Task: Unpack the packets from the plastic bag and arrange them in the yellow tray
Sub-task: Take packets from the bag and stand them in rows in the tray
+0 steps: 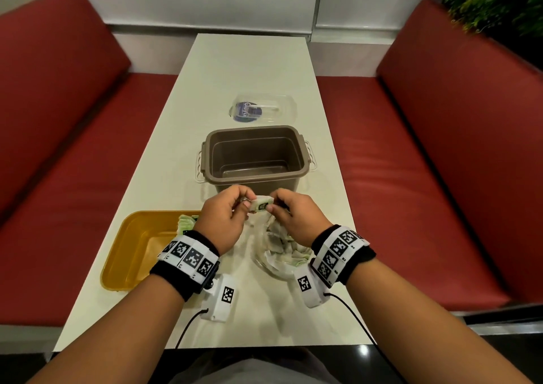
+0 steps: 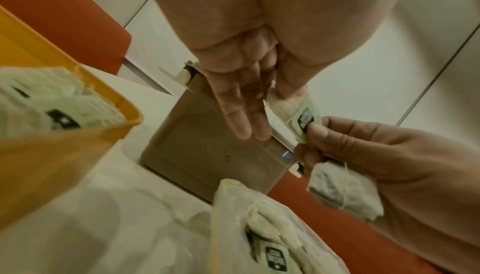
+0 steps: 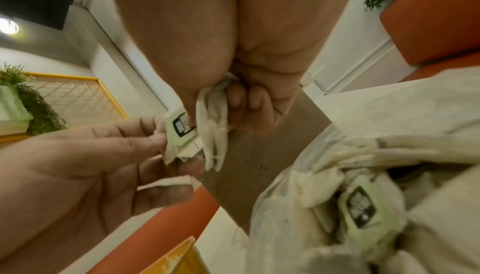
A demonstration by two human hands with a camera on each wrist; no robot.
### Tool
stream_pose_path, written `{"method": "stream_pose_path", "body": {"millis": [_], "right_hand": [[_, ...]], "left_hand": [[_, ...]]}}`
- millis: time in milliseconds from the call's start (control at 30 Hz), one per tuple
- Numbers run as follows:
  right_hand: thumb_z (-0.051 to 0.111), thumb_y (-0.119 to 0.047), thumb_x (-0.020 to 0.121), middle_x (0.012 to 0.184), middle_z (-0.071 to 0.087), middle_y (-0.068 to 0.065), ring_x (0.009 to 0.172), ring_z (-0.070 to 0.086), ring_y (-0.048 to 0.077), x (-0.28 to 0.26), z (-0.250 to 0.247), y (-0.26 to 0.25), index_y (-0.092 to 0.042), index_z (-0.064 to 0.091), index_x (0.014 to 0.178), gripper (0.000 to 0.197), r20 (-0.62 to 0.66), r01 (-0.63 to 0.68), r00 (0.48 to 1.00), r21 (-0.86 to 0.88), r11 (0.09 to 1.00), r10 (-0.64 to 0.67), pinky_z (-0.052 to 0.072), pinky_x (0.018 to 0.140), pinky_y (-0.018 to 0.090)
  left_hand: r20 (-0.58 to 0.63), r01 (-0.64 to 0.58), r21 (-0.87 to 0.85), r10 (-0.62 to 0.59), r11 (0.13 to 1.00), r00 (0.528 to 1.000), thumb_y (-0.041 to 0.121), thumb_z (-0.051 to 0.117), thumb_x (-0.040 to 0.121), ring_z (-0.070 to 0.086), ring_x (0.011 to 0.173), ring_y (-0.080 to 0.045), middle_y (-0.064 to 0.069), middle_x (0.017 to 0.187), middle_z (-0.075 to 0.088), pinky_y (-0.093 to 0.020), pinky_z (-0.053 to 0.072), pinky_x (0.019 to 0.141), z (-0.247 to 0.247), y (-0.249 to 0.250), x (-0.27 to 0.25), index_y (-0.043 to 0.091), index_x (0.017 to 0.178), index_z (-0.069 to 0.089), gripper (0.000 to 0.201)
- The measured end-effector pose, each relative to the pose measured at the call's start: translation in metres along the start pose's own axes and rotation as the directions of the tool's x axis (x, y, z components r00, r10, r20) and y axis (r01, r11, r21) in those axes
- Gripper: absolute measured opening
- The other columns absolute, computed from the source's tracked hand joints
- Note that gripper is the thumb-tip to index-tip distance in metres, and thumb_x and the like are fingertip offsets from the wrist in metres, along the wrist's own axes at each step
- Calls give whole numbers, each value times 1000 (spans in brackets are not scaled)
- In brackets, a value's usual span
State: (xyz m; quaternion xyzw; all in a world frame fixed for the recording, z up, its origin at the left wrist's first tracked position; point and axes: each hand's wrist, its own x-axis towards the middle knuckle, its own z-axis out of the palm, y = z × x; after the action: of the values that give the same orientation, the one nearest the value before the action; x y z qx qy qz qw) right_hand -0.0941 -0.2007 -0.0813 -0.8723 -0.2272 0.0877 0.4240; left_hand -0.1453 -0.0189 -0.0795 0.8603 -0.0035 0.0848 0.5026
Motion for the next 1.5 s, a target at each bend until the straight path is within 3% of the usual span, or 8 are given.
{"method": "stream_pose_path", "body": {"millis": [100,267,467,633,800,1100,1200,1500], "right_hand": [[65,-23,94,73,59,-6,67,52,11,6,3,-9,-17,60,87,10,-41,-19,999,9,1000,20,44,65,27],[65,-27,94,82,65,-3,74,56,11,17,6,-30,-16,65,92,11,97,-24,994,-168,986,40,41,65,22],[70,-28,89,84,64,-2,76,56,14,25,18,-54,-14,65,94,16,161,63,987,-213,975,-29,40,66,24],[79,-29,82,81,60,-7,72,55,10,26,30,-60,-17,64,103,29,186,64,982,-189,980,-28,39,61,12],[70,-22,90,76,63,2,69,54,16,25,35,-59,-10,65,89,13,146,61,989,-164,985,-37,42,63,26],[75,-21,86,92,62,-4,85,61,15,21,77,-84,-17,66,106,22,236,-10,971,-156,988,47,48,73,22],[76,-18,84,96,61,-9,84,57,7,18,80,-81,-20,65,108,27,273,-7,961,-158,987,50,43,70,11],[83,-10,74,78,59,-5,66,50,7,16,92,-75,-22,60,83,28,157,-92,982,-108,990,108,45,61,19]], "left_hand": [[47,33,201,-43,979,998,17,61,92,62,74,-7,10,80,66,-27,52,72,-15,-5,1,33,91,60,16],[127,-72,323,32,944,991,28,69,88,57,93,-3,13,107,61,-18,46,80,-39,-2,3,25,112,64,25],[208,-198,438,116,877,971,32,69,87,53,87,-11,11,90,58,-29,45,78,-59,2,8,26,92,71,8],[144,-161,336,119,928,982,22,68,88,56,79,-10,11,86,63,-31,49,75,-75,4,2,28,88,67,5],[122,-157,260,129,953,984,19,68,89,58,79,-9,10,86,65,-25,49,73,-79,12,1,25,90,68,6],[114,47,523,-124,851,986,27,67,89,56,81,-13,12,84,61,-26,40,71,-120,-49,-25,29,93,66,4],[102,134,601,-242,788,965,31,66,89,61,82,-18,7,83,65,-30,46,71,-123,-68,-31,27,89,63,6],[112,310,650,-491,694,864,22,68,87,64,88,-23,-5,96,70,-26,47,69,-101,-95,-38,19,101,67,14]]}}
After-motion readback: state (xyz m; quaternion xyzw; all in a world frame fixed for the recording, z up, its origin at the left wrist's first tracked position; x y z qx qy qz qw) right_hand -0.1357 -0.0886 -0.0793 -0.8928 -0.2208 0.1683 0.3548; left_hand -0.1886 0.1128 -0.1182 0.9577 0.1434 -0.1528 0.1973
